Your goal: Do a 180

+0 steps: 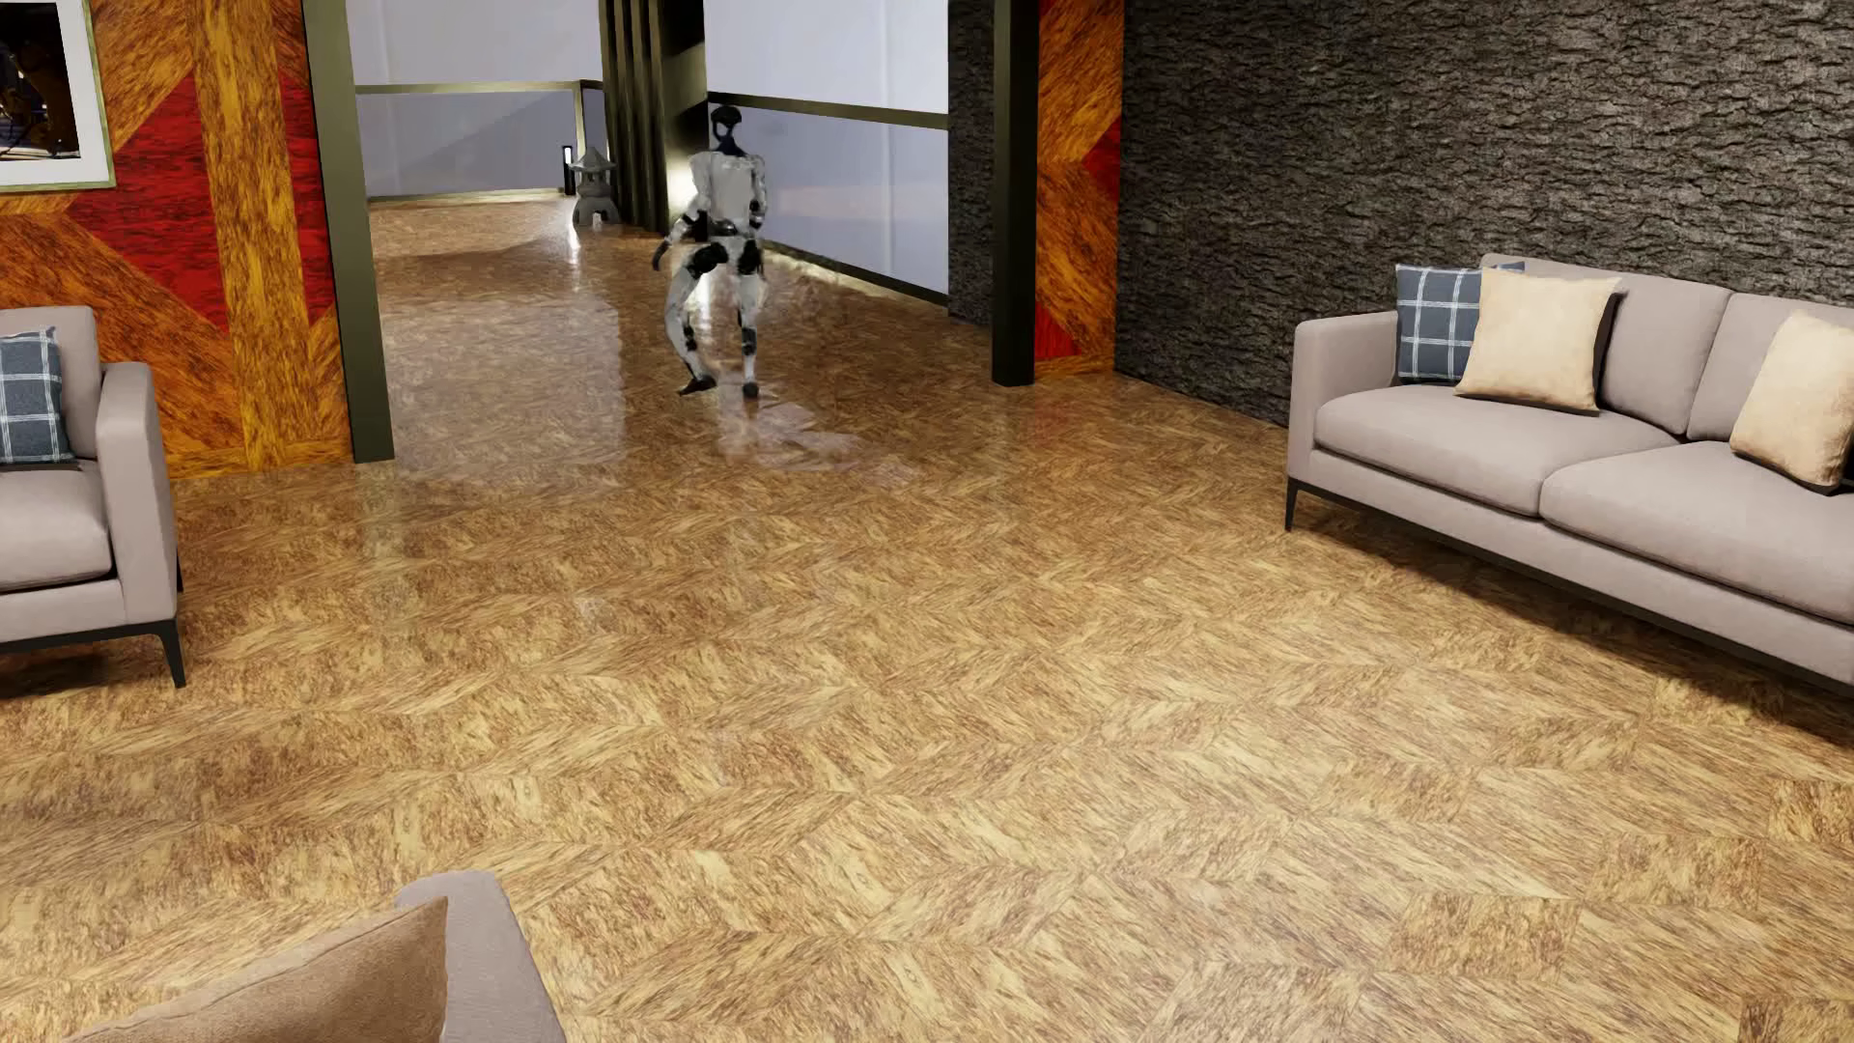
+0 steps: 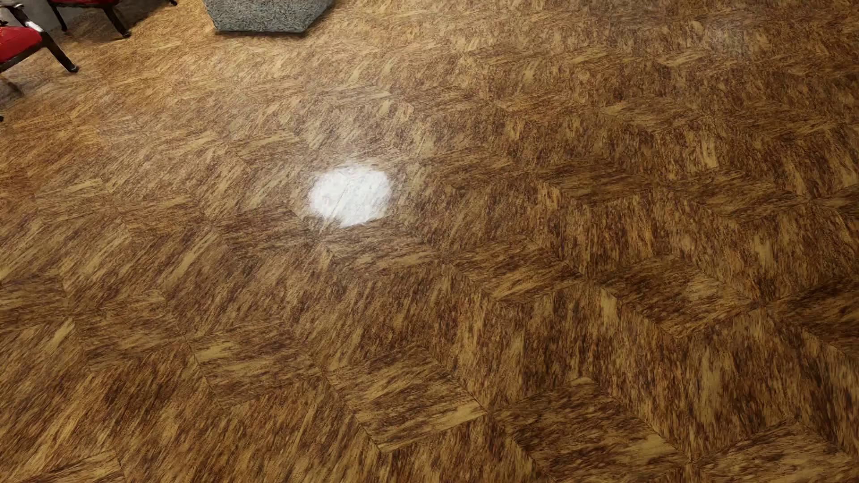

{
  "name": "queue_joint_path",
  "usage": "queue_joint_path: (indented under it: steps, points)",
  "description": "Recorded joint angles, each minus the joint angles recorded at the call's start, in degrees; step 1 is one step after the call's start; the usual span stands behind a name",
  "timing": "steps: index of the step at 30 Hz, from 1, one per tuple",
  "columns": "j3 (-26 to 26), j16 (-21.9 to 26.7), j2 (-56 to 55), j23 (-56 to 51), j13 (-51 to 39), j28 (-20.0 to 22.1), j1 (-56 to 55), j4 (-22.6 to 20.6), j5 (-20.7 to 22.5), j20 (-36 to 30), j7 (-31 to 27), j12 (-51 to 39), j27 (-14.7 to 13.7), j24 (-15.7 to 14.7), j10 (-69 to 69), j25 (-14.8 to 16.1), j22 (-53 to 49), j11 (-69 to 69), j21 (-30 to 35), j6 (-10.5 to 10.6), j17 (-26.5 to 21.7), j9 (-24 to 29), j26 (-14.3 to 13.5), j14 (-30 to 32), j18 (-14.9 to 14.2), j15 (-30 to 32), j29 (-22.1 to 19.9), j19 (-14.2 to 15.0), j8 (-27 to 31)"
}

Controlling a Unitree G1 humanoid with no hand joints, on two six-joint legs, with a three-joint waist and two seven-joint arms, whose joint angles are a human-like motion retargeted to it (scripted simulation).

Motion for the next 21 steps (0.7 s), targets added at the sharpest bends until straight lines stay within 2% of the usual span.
queue_joint_path:
  steps: [2,4,6,9,11,13,15,17,18,19,20,21]
  points:
    - [1.7,-0.4,0.4,-0.8,-4.9,-1.1,1.5,1.7,1.5,0.5,-1.1,1.0,-0.1,-1.3,-12.9,-1.3,-1.4,0.3,1.1,0.9,-1.9,0.0,-1.1,-1.8,0.1,-0.8,1.1,0.8,1.3]
    - [2.4,-1.7,1.1,-1.0,-10.9,-2.1,6.3,0.9,2.5,-0.4,-2.8,1.9,0.7,-0.9,-26.9,-2.3,-0.6,-1.5,2.4,1.1,-2.8,-0.3,-0.7,3.4,-1.6,-0.4,1.0,1.8,3.5]
    - [2.2,-1.9,1.1,-2.9,-15.2,-4.8,10.7,1.4,3.2,-2.8,0.4,1.3,0.1,1.1,-31.3,-2.3,2.6,-1.7,2.5,1.2,-3.1,-0.5,0.3,-1.9,1.1,-0.1,0.2,2.9,5.6]
    - [2.2,-2.7,1.3,-10.4,-14.9,-9.4,14.9,-0.9,1.4,-6.5,4.9,-1.8,-2.2,4.0,-35.7,0.2,7.7,-2.8,-1.7,0.5,-2.4,-0.7,1.4,-1.2,4.7,1.4,-4.3,5.3,8.5]
    - [2.2,-3.5,0.7,-15.5,-11.7,-8.6,16.5,-3.0,-0.8,-6.0,7.5,-3.0,-5.2,4.1,-36.8,2.1,7.4,-2.5,-3.1,-0.7,-1.0,-0.6,1.2,-1.3,5.3,1.8,-6.1,6.8,10.7]
    - [2.2,-4.4,-0.2,-17.4,-8.3,-5.7,18.2,-6.0,-3.7,-5.3,9.7,-3.4,-7.0,3.8,-38.7,1.1,5.9,-1.5,-1.4,-2.1,-1.0,-0.5,-0.6,-1.5,6.2,2.2,-3.5,8.3,12.9]
    - [2.0,-5.2,-2.2,-15.2,-5.9,-3.0,19.7,-9.3,-6.9,-4.6,11.3,-3.8,-5.9,2.7,-40.8,-1.1,4.8,1.1,0.0,-3.7,-1.3,-0.1,-1.4,-1.6,7.5,2.7,0.8,9.5,15.5]
    - [1.9,-5.0,-5.2,-9.5,-4.2,-2.5,20.1,-11.6,-9.5,-5.1,12.4,-4.7,-1.8,2.5,-41.1,-1.1,4.2,4.9,-1.1,-5.2,-0.7,0.4,-1.4,-2.1,8.4,3.8,2.6,9.4,17.8]
    - [1.8,-4.3,-6.4,-5.4,-3.8,-2.3,19.8,-12.3,-10.3,-5.5,12.5,-4.5,1.1,2.6,-40.9,-0.1,4.0,6.5,-2.5,-6.0,0.1,0.6,-1.7,-2.3,8.7,4.5,1.9,8.2,18.5]
    - [1.6,-3.4,-7.0,-1.9,-3.0,-2.4,19.4,-12.8,-10.3,-5.8,12.1,-4.8,3.2,2.6,-40.8,1.1,4.0,7.4,-3.9,-6.6,0.9,0.7,-1.9,-2.4,8.9,3.7,1.3,5.9,19.4]
    - [1.4,-2.6,-7.7,0.7,-1.5,-2.6,18.9,-13.1,-8.5,-6.0,11.4,-5.3,4.6,2.5,-40.7,1.3,4.2,7.7,-4.0,-7.1,1.2,0.8,-1.8,-2.4,9.0,1.4,1.8,7.0,23.1]
    - [1.2,-1.5,-7.7,1.6,0.8,-2.7,18.5,-13.2,-5.2,-5.8,10.6,-5.7,4.8,2.3,-40.6,1.3,4.8,6.9,-3.4,-7.5,1.1,0.7,-2.0,-2.3,8.9,-0.9,3.3,9.6,27.8]
